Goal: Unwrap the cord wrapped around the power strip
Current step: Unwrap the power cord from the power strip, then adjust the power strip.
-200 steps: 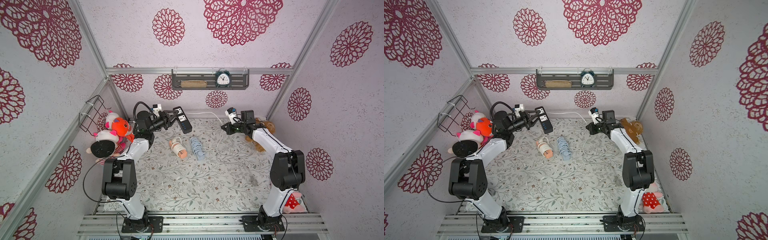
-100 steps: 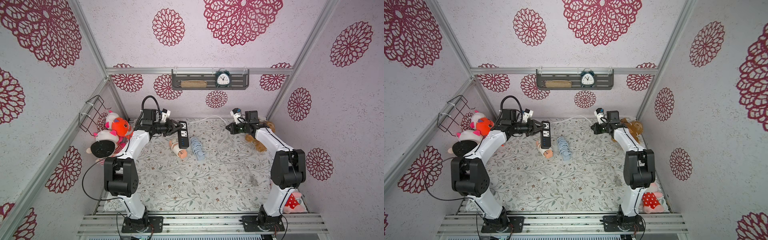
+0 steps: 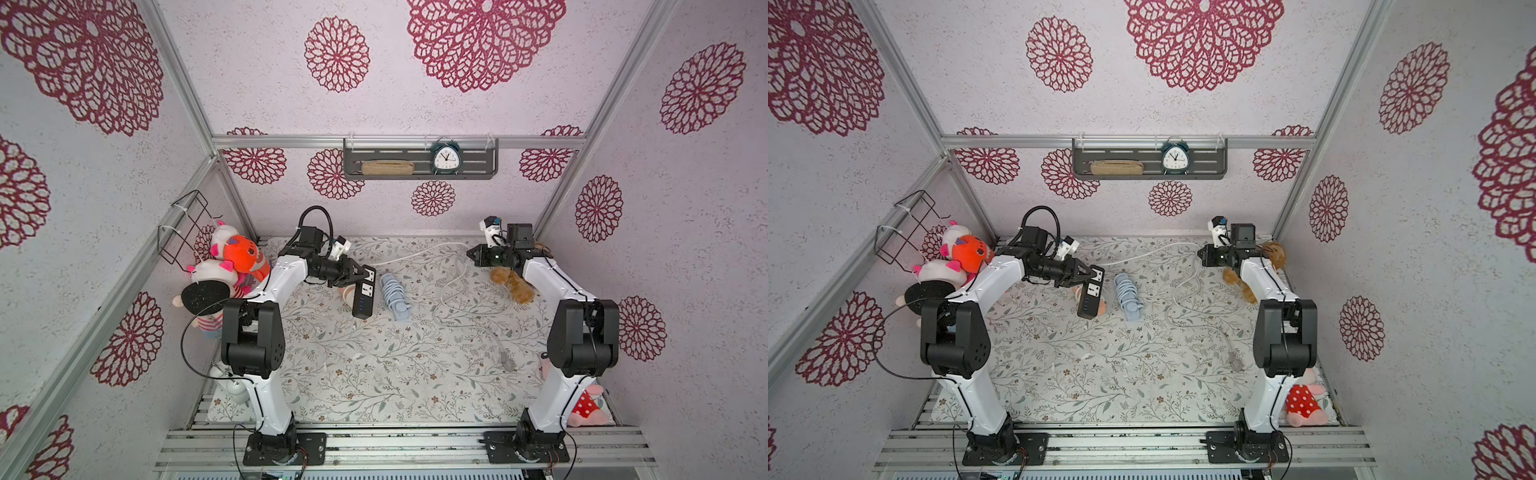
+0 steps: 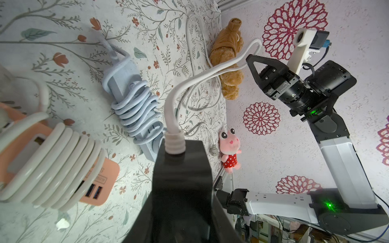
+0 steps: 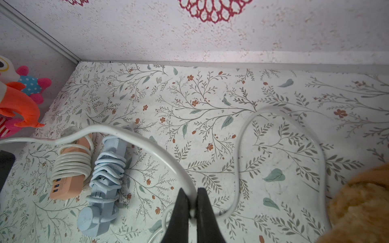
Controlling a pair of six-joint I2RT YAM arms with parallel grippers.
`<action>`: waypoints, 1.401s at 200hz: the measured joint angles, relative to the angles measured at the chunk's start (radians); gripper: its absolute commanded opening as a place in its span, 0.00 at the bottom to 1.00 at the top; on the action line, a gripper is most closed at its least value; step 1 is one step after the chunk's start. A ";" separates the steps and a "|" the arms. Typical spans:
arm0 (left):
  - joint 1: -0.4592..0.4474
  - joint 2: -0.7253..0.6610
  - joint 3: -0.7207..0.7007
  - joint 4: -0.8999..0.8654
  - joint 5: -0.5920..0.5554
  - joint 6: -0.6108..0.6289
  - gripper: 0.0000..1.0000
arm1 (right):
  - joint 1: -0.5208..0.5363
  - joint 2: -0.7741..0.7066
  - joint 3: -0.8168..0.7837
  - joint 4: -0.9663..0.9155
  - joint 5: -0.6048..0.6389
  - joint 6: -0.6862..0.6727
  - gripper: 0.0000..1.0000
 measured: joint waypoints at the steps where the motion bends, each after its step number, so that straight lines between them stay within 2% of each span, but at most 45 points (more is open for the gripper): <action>1: 0.000 0.000 0.000 0.000 0.000 0.001 0.00 | 0.000 0.000 0.000 0.000 -0.002 0.001 0.00; 15: -0.003 0.000 0.007 -0.004 -0.002 0.013 0.00 | -0.002 0.000 0.000 0.000 -0.025 0.011 0.00; 29: -0.014 0.001 0.018 -0.010 -0.009 0.016 0.00 | -0.004 0.000 0.000 -0.002 -0.051 0.026 0.21; 47: -0.028 0.013 0.057 -0.009 -0.019 0.011 0.00 | -0.010 0.000 0.007 -0.039 -0.088 0.053 0.41; 70: -0.051 0.031 0.109 0.014 -0.038 -0.013 0.00 | -0.014 -0.001 0.018 -0.086 -0.104 0.072 0.60; 88: -0.065 0.050 0.140 0.046 -0.061 -0.040 0.00 | -0.010 -0.013 0.018 -0.136 -0.089 0.100 0.68; 127: -0.093 0.102 0.193 0.071 -0.179 -0.051 0.00 | 0.036 -0.082 0.016 -0.190 -0.070 0.213 0.75; 164: -0.156 0.132 0.290 0.013 -0.294 0.018 0.00 | 0.200 -0.101 0.040 -0.163 -0.069 0.359 0.80; 189: -0.206 0.133 0.329 -0.029 -0.360 0.096 0.00 | 0.304 -0.089 0.046 -0.107 -0.069 0.473 0.79; 212: -0.238 0.133 0.347 -0.065 -0.406 0.161 0.00 | 0.356 -0.048 0.085 -0.058 -0.063 0.553 0.76; 255: -0.256 0.133 0.348 -0.092 -0.421 0.225 0.00 | 0.395 -0.003 0.106 0.021 -0.048 0.652 0.67; 280: -0.256 0.133 0.348 -0.094 -0.419 0.245 0.00 | 0.401 0.027 0.117 0.042 -0.042 0.681 0.66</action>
